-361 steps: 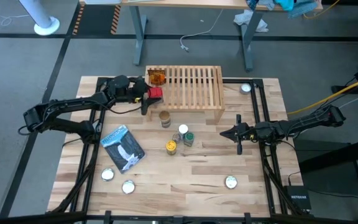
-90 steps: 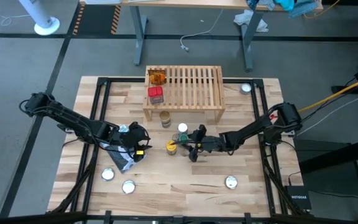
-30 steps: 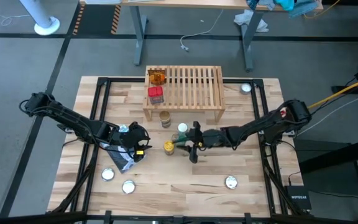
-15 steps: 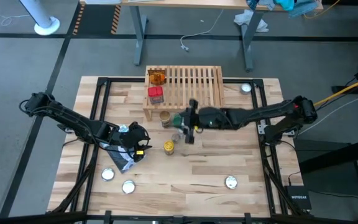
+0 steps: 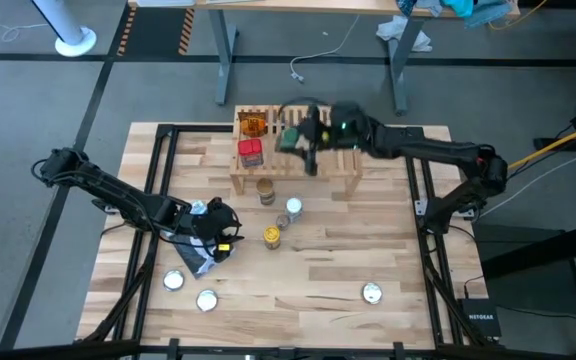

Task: Shelf spices
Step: Put the green seasoning bottle on the shelf

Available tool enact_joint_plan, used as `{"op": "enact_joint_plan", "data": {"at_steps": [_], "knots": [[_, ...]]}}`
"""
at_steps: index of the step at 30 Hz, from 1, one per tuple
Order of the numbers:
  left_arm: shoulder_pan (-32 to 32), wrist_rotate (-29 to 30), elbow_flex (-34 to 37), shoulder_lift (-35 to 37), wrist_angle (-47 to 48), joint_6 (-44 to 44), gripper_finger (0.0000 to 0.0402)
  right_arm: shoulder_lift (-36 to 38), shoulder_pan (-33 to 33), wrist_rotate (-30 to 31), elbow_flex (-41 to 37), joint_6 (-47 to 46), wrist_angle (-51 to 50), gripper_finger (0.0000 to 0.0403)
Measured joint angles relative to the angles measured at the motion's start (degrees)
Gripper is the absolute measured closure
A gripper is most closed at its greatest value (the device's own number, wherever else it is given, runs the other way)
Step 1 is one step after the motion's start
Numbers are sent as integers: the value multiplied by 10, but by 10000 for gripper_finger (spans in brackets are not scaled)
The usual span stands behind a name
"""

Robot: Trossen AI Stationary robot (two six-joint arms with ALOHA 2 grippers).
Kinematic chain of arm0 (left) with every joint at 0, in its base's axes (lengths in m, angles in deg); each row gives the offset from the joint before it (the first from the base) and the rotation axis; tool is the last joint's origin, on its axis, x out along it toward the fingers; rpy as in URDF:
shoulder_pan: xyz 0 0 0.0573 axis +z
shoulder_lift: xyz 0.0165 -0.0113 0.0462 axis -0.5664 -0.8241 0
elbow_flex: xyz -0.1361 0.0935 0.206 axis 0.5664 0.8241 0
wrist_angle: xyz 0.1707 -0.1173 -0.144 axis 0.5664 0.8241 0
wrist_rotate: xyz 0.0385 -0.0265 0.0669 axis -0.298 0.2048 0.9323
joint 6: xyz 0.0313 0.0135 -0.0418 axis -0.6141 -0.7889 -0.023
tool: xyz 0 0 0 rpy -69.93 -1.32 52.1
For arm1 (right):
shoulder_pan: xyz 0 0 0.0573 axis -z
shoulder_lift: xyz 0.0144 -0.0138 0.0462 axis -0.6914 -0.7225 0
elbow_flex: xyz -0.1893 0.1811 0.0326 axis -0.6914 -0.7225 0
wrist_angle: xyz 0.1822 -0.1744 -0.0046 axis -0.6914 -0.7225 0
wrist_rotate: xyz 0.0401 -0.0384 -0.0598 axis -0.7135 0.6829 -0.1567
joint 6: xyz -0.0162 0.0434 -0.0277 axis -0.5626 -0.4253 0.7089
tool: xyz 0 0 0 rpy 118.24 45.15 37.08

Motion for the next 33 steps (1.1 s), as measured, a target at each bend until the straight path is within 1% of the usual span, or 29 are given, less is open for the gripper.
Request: {"op": "enact_joint_plan", "data": {"at_steps": [3, 6, 8, 12, 16, 21, 26, 33], "knots": [[0, 0, 0, 0, 0, 0, 219, 0, 49, -74, 5, 0, 3, 196], [0, 0, 0, 0, 0, 0, 219, -4, 87, -129, 5, 2, 16, 196], [0, 0, 0, 0, 0, 1, 219, -11, 107, -150, 6, 10, 16, 196], [0, 0, 0, 0, -1, 17, 219, -37, 131, -166, 6, 21, 21, 196], [0, 0, 0, 0, -1, 22, 219, -70, 144, -205, 6, 18, 67, 196], [0, 0, 0, 0, -1, 22, 219, -109, 146, -215, 6, 13, 100, 196], [0, 0, 0, 0, 0, 22, 219, -136, 146, -219, 5, 12, 102, 196], [0, 0, 0, 0, 1, 49, 219, -146, 146, -208, 5, 17, 122, 196]]}}
